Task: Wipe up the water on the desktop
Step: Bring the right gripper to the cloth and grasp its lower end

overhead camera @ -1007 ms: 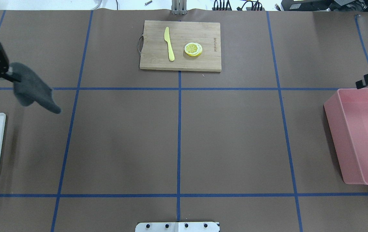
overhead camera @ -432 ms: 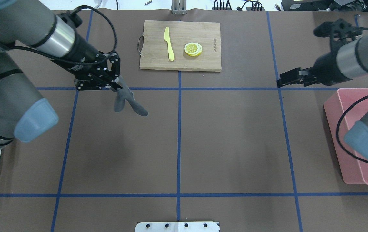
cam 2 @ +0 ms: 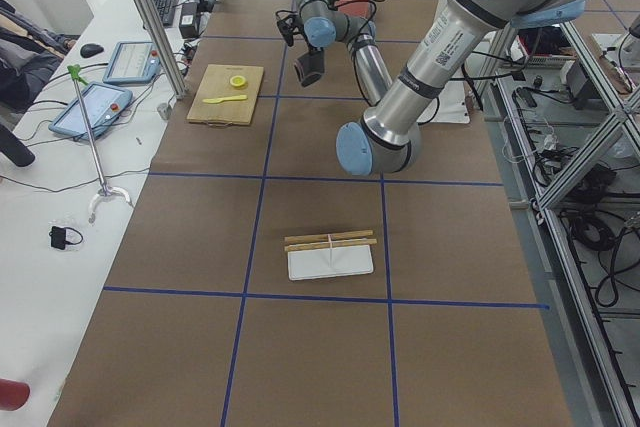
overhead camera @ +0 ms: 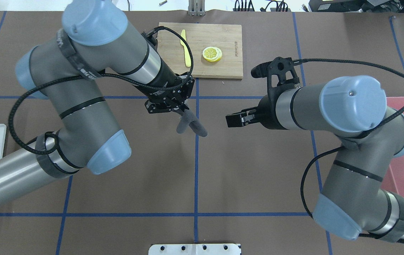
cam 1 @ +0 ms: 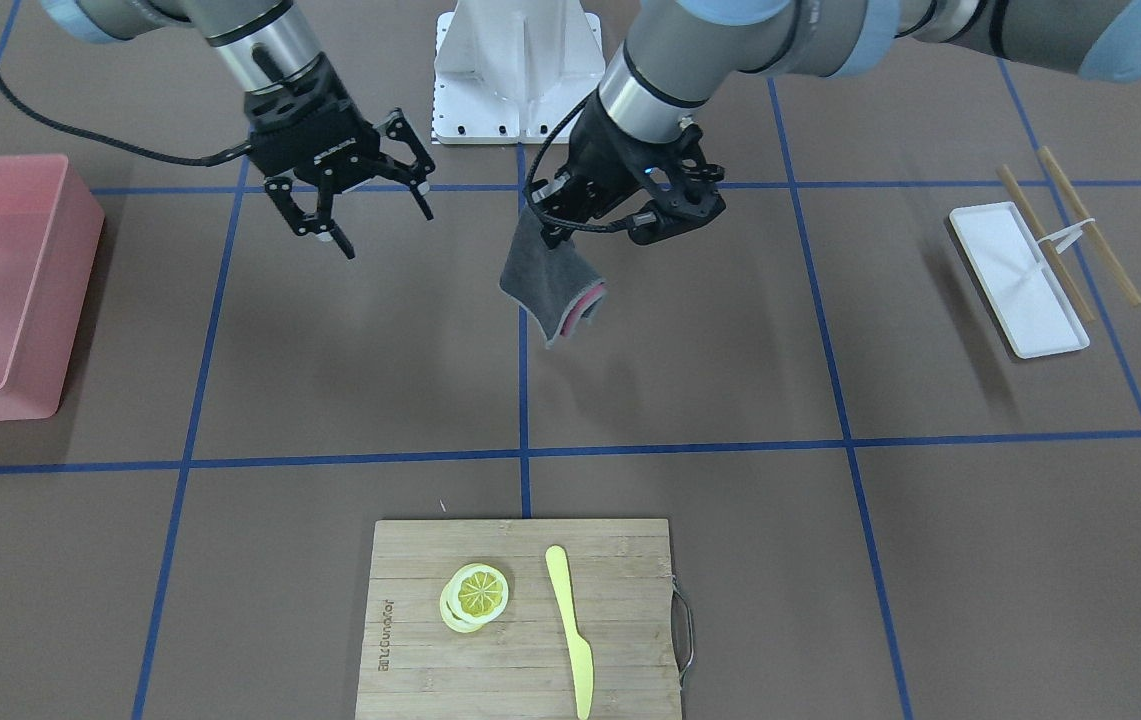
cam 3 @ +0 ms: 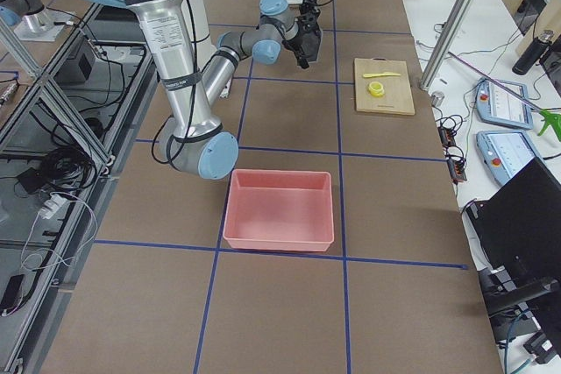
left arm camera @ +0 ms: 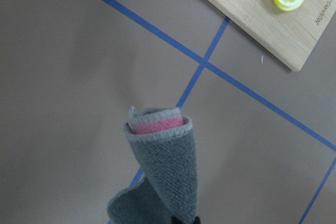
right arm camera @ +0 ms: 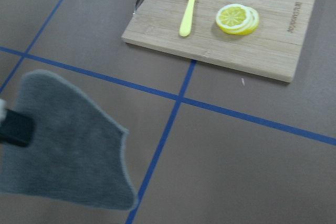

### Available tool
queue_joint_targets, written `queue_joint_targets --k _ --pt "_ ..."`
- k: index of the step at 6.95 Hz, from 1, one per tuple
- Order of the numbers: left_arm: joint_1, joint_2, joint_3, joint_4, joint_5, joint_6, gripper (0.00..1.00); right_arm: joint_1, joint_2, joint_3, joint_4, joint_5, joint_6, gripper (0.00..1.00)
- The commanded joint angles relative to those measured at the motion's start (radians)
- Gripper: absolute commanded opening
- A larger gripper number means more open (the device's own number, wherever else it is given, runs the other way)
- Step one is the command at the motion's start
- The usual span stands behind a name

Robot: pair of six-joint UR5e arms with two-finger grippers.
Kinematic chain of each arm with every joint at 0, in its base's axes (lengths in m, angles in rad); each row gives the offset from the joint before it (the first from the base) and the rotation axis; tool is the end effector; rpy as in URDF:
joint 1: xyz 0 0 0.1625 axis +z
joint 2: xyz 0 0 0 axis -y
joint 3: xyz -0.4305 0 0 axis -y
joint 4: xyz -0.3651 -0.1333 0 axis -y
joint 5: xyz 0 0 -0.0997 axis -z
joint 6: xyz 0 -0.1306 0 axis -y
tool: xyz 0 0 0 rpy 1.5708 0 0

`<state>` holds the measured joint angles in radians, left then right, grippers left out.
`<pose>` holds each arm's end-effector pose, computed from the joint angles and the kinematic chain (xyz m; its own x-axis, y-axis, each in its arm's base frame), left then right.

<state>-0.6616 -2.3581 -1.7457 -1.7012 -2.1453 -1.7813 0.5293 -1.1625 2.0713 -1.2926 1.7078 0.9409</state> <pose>0.4800 -0.4528 0.1287 0.3268 -0.4768 -0.8160 0.2080 0.8785 -0.4301 -0.4187 -0.3787 0.2256 0.4914 -0.3886 0.7794 -0.1255 0.8540 0.5049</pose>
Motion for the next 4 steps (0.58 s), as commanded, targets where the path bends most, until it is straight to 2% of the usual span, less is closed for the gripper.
queue_joint_targets --k 1,3,4 --pt "0.045 -0.030 0.052 -0.058 0.031 -0.033 0.00 -0.077 0.024 0.000 0.006 -0.097 -0.069 0.86" --pt "0.045 -0.039 0.054 -0.072 0.030 -0.041 0.00 -0.104 0.020 0.001 0.006 -0.131 -0.097 0.79" --pt "0.046 -0.049 0.054 -0.075 0.030 -0.055 0.00 -0.167 0.011 0.001 0.006 -0.237 -0.099 0.79"
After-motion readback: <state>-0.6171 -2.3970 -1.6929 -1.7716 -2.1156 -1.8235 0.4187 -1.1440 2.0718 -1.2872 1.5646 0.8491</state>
